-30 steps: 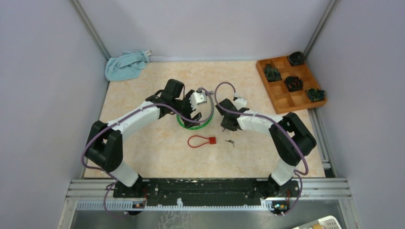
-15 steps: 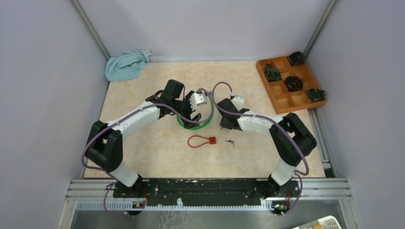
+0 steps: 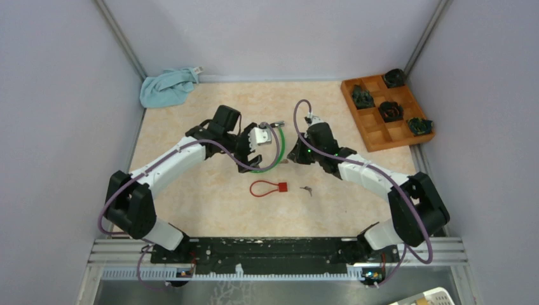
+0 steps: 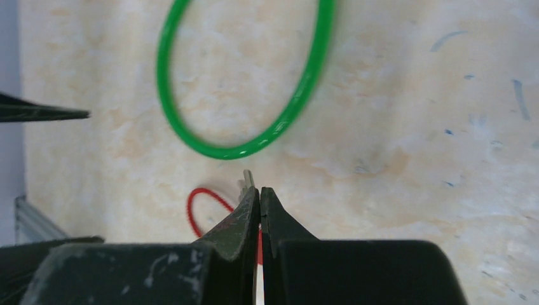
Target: Unlock with the key
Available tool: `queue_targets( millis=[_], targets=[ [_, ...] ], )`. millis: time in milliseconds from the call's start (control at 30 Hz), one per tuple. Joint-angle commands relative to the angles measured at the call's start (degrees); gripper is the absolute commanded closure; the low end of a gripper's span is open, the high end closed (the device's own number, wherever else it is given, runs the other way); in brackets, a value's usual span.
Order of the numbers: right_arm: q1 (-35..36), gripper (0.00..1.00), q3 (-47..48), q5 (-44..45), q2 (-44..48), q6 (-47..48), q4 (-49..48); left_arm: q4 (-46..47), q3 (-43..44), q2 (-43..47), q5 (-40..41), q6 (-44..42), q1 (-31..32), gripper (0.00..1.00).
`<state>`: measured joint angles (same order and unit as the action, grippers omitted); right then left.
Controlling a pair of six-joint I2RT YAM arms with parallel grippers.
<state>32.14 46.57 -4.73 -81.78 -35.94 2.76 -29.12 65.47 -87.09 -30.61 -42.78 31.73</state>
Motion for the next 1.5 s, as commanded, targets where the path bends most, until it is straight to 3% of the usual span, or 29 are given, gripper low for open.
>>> queue_targets(
  millis=[0, 333, 600, 700, 900, 1133, 1267, 1467],
  targets=[
    [0.2, 1.0, 1.5, -13.1, 3.7, 0.7, -6.3, -6.2, 4.5, 1.7, -2.1, -3.0, -0.1, 0.1],
    [0.6, 1.0, 2.5, -28.0, 10.2, -7.4, -15.3, -6.9, 3.1, 7.5, -12.3, 6.7, 0.2, 0.22],
    [4.5, 1.0, 4.4, -27.4, 12.0, -11.1, -17.4, -7.5, 5.7, 7.0, -22.1, 14.5, 0.8, 0.34],
    [5.6, 1.0, 5.0, -26.3, 12.3, -12.2, -18.1, -9.5, 5.4, 7.2, -23.8, 13.1, 1.4, 0.38],
    [6.6, 1.0, 5.5, -25.3, 13.3, -12.4, -17.7, -14.0, 4.5, 8.5, -23.9, 7.9, 1.8, 0.58],
    [6.9, 1.0, 5.2, -24.1, 13.8, -11.6, -16.1, -18.3, 6.7, 10.0, -24.1, 6.1, 1.8, 0.71],
    [7.0, 1.0, 5.2, -23.7, 13.9, -11.4, -15.5, -18.8, 8.0, 9.9, -23.5, 5.7, 1.8, 0.84],
    [7.1, 1.0, 5.1, -23.2, 14.7, -10.9, -14.1, -19.4, 9.0, 10.1, -21.7, 4.8, 1.8, 0.91]
  ],
)
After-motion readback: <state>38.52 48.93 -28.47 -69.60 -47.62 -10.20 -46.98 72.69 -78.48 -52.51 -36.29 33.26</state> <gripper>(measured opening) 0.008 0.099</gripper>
